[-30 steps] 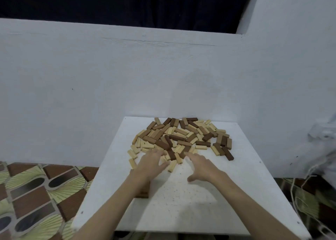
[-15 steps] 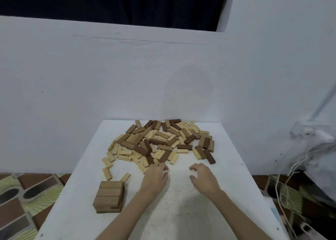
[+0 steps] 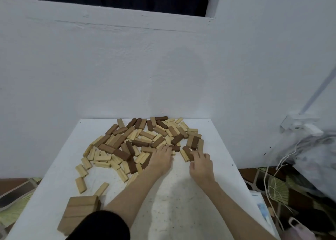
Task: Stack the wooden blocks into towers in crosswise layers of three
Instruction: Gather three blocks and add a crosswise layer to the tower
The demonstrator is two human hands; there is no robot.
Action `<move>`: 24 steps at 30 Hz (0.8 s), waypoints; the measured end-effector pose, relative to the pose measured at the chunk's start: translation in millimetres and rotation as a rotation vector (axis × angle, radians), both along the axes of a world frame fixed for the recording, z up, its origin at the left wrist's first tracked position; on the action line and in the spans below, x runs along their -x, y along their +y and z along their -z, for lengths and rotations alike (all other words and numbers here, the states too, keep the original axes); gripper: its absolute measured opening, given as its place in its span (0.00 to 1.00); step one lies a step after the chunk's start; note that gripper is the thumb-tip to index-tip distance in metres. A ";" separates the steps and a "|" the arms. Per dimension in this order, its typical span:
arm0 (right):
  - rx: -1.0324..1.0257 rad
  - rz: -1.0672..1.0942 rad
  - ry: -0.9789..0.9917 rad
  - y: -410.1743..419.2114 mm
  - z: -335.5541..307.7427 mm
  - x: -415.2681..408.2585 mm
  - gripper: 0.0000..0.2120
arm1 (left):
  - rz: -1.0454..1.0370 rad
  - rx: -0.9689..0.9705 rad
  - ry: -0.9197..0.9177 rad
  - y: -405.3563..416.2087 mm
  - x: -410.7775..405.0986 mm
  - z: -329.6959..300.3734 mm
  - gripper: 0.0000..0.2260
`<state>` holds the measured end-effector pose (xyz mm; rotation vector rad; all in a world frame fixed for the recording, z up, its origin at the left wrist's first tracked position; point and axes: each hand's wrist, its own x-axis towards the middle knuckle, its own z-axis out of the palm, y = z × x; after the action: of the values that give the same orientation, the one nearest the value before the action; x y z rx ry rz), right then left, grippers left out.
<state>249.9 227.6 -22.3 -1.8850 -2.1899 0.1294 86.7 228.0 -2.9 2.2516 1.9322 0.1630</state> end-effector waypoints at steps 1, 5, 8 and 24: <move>0.002 -0.021 -0.004 0.9 1.6 -1.0 0.20 | -0.006 0.024 0.010 4.1 -3.7 2.3 0.21; -0.074 -0.069 0.067 1.8 3.9 -5.0 0.21 | -0.045 0.047 -0.001 11.0 -12.9 9.2 0.21; -0.099 -0.058 0.021 2.9 10.3 -10.3 0.18 | -0.056 0.008 0.010 14.8 -21.5 9.2 0.22; 0.113 0.140 0.187 6.0 -1.2 -17.6 0.17 | -0.147 -0.013 -0.036 16.9 -38.1 15.9 0.18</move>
<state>267.5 233.6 -21.2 -1.9895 -1.9593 0.3947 124.9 244.9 -18.8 2.0993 2.0826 0.2343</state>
